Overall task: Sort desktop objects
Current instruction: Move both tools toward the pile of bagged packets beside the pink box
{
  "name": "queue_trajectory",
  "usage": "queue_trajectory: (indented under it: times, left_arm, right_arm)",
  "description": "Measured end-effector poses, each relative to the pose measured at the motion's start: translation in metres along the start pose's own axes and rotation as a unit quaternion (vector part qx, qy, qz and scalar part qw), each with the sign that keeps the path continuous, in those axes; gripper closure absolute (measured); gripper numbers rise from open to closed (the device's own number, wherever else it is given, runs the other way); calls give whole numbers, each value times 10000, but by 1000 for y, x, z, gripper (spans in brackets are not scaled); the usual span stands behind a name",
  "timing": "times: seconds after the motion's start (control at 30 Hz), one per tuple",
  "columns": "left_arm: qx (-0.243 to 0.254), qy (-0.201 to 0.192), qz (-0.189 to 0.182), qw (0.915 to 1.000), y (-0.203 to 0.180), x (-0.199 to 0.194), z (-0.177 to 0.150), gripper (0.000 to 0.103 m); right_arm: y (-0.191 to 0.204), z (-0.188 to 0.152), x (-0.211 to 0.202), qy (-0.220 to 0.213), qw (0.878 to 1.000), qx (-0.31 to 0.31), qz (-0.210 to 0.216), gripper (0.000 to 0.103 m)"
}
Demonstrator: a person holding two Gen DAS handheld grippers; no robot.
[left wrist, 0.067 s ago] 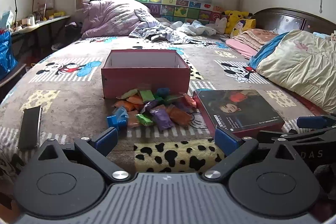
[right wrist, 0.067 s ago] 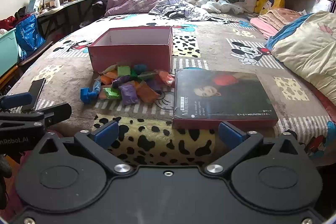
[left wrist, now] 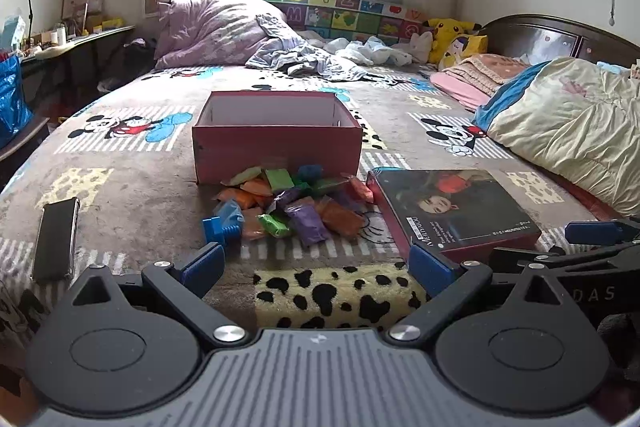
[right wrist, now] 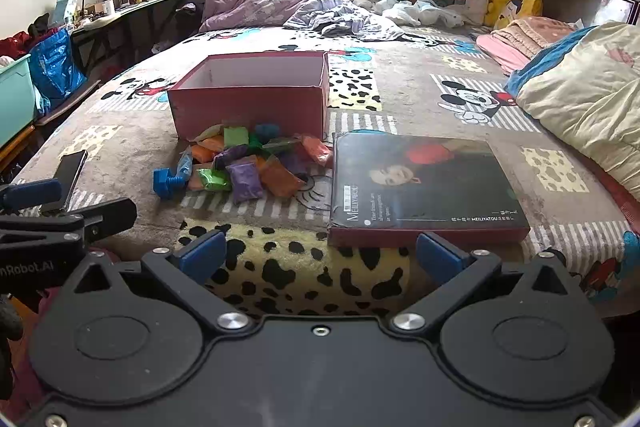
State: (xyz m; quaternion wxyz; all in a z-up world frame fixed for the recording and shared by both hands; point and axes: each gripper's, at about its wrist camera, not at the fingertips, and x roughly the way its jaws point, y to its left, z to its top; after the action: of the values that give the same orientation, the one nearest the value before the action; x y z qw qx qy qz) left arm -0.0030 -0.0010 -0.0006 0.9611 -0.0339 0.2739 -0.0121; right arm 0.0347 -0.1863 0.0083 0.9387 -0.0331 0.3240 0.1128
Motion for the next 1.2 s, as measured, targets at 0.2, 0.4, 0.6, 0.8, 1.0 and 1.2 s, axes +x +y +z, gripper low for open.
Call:
queue_trajectory:
  times: [0.2, 0.4, 0.6, 0.8, 1.0, 1.2]
  left_arm:
    - [16, 6, -45, 10000, -1, -1, -3, 4]
    - [18, 67, -14, 10000, 0, 3, 1, 4]
    - [26, 74, -11, 10000, 0, 3, 3, 4]
    - [53, 104, -15, 9999, -1, 5, 1, 4]
    - [73, 110, -41, 9999, -2, 6, 2, 4]
    - [51, 132, -66, 9999, -2, 9, 2, 4]
  right_arm:
    - [-2, 0, -4, -95, 10000, 9, -20, 1]
    - [0, 1, 0, -21, 10000, -33, -58, 1]
    - [0, 1, -1, -25, 10000, -38, -59, 1]
    - [-2, 1, 0, 8, 10000, -33, -65, 1]
    - [-3, 0, 2, 42, 10000, -38, -74, 1]
    - [-3, 1, 3, 42, 9999, -70, -119, 1]
